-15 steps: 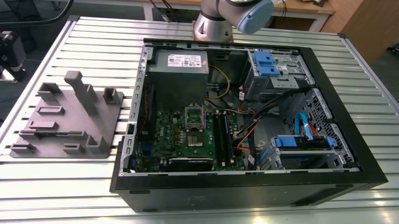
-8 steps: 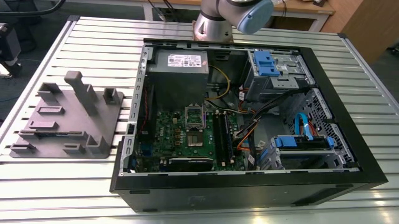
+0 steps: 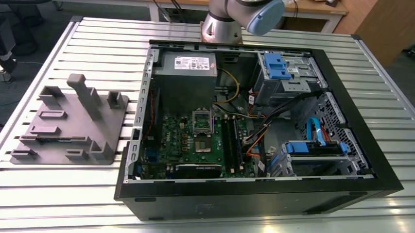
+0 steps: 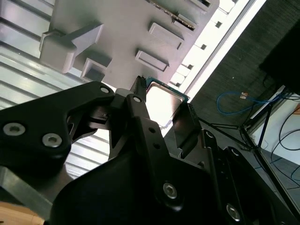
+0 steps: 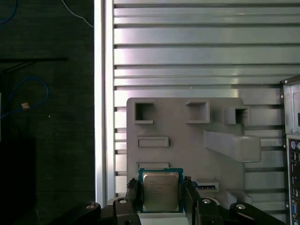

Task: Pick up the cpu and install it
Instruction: 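Pick up the cpu and move it towards the insertion slot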

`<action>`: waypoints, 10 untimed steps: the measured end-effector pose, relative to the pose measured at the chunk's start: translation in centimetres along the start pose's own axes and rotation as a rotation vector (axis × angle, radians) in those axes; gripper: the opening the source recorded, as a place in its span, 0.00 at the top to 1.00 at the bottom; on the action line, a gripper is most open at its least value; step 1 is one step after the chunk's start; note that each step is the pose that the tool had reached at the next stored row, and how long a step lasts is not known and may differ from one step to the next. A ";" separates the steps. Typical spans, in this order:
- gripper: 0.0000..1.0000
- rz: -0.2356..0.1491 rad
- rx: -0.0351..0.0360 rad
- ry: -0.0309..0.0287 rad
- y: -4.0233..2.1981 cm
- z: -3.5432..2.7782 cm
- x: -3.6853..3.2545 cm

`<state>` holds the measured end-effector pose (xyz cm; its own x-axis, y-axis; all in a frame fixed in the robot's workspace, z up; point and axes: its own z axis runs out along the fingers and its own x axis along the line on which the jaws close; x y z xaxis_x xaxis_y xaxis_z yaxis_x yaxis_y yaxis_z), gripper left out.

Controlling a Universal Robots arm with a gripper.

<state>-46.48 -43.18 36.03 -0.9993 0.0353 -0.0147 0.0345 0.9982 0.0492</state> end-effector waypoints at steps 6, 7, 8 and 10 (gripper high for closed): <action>0.53 0.000 0.0000 0.0000 0.09 -1.79 -0.03; 0.53 0.000 -0.0001 -0.0001 0.09 -1.86 -0.03; 0.53 0.000 -0.0001 -0.0002 0.09 -1.86 -0.03; 0.53 0.000 -0.0002 -0.0003 0.09 -1.86 -0.03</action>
<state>-46.48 -43.18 37.90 -0.9993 0.0353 -0.0150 0.0345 0.9982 0.0494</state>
